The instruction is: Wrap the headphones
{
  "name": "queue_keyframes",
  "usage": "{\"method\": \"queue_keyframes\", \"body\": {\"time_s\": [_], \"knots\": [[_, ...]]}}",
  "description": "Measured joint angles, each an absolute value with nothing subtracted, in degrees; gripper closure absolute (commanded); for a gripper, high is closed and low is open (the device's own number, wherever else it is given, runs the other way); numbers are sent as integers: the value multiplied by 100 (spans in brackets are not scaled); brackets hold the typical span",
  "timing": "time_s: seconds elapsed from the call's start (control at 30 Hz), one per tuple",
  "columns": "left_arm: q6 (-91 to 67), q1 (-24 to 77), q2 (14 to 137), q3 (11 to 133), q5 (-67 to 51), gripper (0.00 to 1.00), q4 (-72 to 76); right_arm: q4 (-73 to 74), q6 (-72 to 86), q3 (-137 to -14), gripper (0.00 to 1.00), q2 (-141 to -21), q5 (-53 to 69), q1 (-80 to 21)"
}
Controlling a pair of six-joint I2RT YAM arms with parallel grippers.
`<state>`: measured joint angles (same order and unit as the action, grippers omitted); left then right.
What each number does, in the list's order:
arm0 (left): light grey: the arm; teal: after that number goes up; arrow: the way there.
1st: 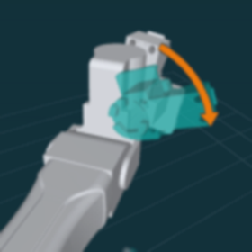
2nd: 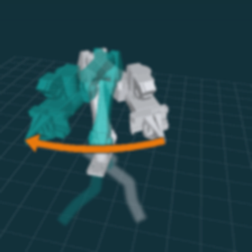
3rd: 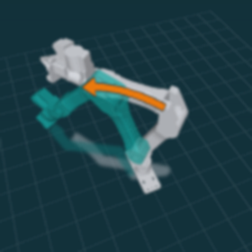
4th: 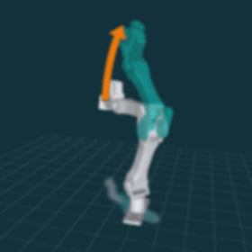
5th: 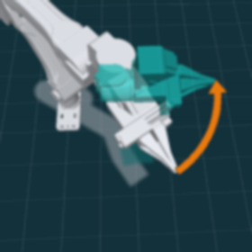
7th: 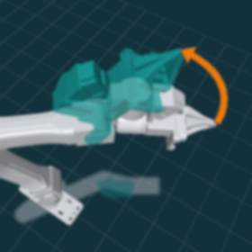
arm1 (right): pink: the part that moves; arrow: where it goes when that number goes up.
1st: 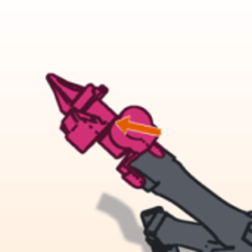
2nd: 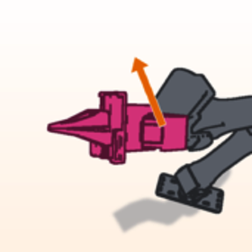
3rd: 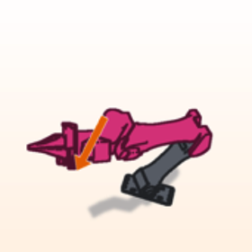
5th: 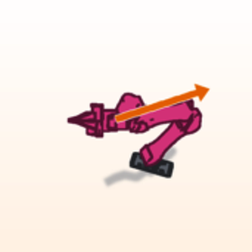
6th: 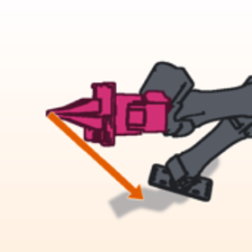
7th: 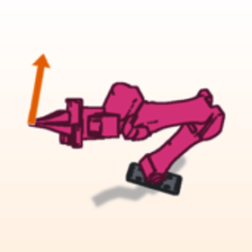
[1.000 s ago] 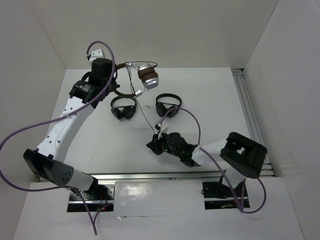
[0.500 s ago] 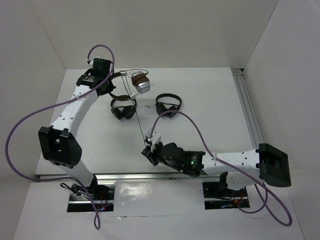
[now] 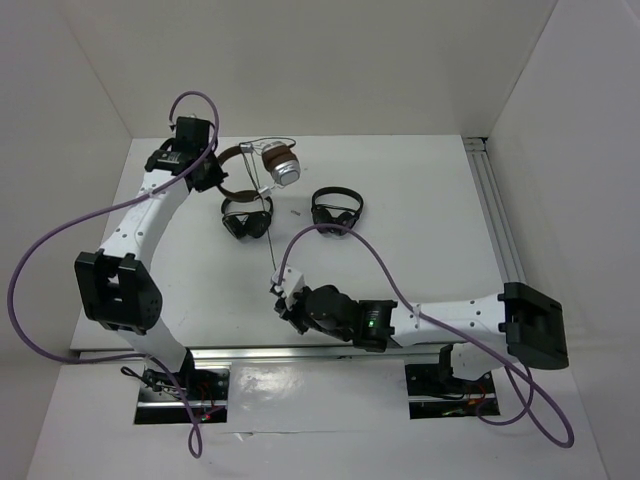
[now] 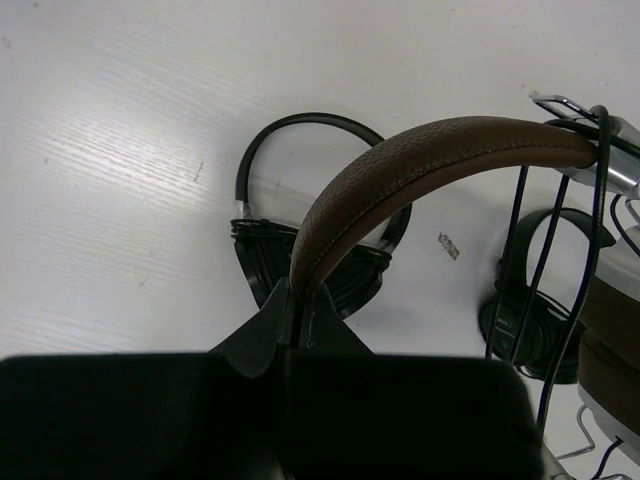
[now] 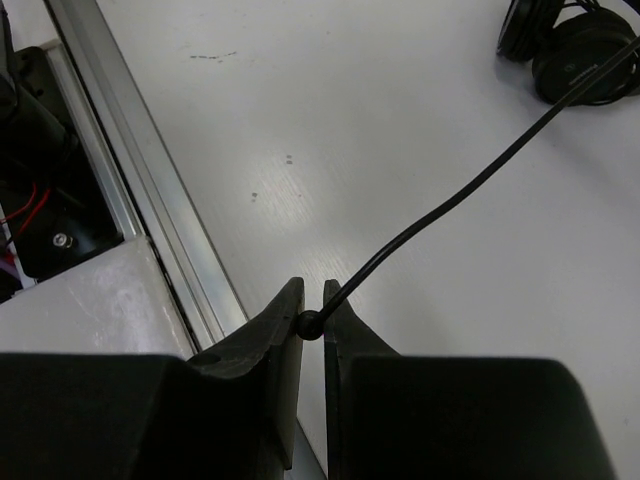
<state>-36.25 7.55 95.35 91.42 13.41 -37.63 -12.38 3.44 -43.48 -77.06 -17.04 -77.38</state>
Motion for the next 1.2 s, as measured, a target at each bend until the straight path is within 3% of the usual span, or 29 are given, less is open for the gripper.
{"method": "queue_keyframes", "body": {"time_s": [0.37, 0.8, 1.2], "knots": [[-3664, 543, 9539, 8960, 681, 100, -3503, -1278, 156, -4469, 100, -8119, -917, -7395], [-3398, 1212, 9592, 8960, 2053, 100, -3612, -447, -469, -5721, 100, -7767, -801, -7393], [-2681, 1717, 9732, 9194, 2309, 100, -3894, 617, -1059, -6049, 100, -7188, -1387, -7028]]}}
